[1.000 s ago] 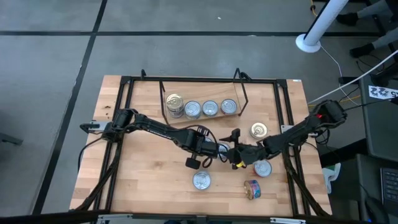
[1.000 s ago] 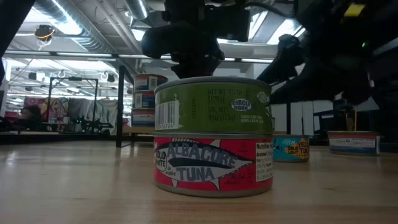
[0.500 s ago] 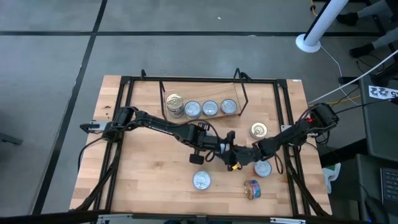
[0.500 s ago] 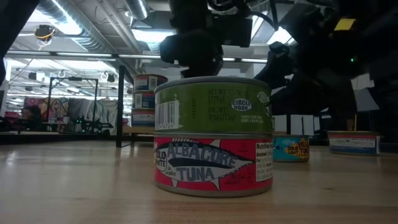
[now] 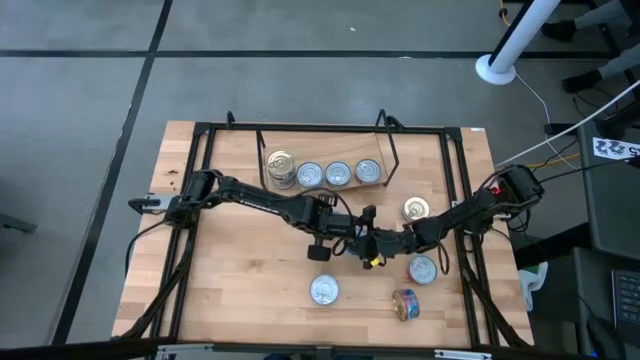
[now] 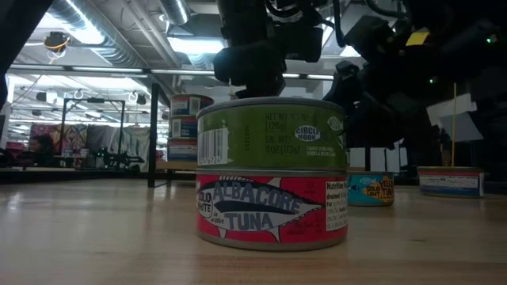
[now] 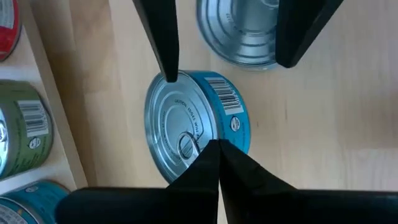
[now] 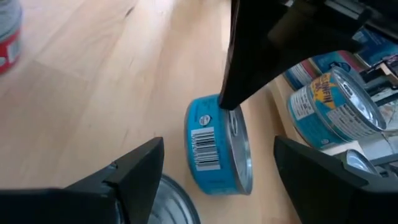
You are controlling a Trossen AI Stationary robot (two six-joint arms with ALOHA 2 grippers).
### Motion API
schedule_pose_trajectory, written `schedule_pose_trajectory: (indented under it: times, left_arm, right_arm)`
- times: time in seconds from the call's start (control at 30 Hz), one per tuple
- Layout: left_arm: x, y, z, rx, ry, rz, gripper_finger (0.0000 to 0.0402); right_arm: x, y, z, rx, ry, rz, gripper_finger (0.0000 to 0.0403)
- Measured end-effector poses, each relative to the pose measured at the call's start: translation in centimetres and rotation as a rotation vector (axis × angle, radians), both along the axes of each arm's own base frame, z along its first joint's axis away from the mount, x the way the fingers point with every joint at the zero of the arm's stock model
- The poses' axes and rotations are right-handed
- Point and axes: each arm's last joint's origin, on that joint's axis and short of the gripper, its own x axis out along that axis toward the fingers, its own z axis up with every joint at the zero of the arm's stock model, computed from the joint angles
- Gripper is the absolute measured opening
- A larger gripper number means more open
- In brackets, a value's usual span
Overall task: Stack canned seafood by type on shelf
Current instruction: Stack the yellow blue tuna can on top of the other yellow blue tuna cans on the shelf
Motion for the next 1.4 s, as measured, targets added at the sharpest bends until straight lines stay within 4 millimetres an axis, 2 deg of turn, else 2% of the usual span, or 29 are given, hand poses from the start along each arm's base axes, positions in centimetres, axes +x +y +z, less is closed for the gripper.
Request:
schedule_pose_trajectory:
  times: [0.23, 0.43, 0.6, 0.8, 1.1, 1.4]
  left_arm:
    - [0.1, 0.0, 0.0, -0.002, -0.006, 0.004, 0.0]
    - [0.0, 0.0, 0.0, -0.008, -0.004, 0.004, 0.0]
    - [0.0, 0.0, 0.0, -0.01, -0.002, 0.007, 0.0]
    - [0.0, 0.1, 0.0, -0.008, -0.004, 0.017, 0.0]
    - [0.0, 0.2, 0.0, -0.013, -0.006, 0.029, 0.0]
    - [0.1, 0.3, 0.0, -0.018, -0.011, 0.032, 0.0]
  right_arm:
    - [0.8, 0.2, -1.3, -0.038, 0.04, -0.001, 0.0302]
    - [2.2, 0.6, -1.6, -0.125, 0.042, -0.051, 0.0302]
    - [2.5, 0.0, -1.7, -0.127, 0.057, -0.07, 0.03]
    - [2.8, -1.4, -2.0, -0.105, 0.101, -0.075, 0.0257]
    - [2.8, -1.5, -2.1, -0.081, 0.115, -0.031, 0.0175]
    - [2.9, -1.5, -2.1, -0.073, 0.116, -0.018, 0.0161]
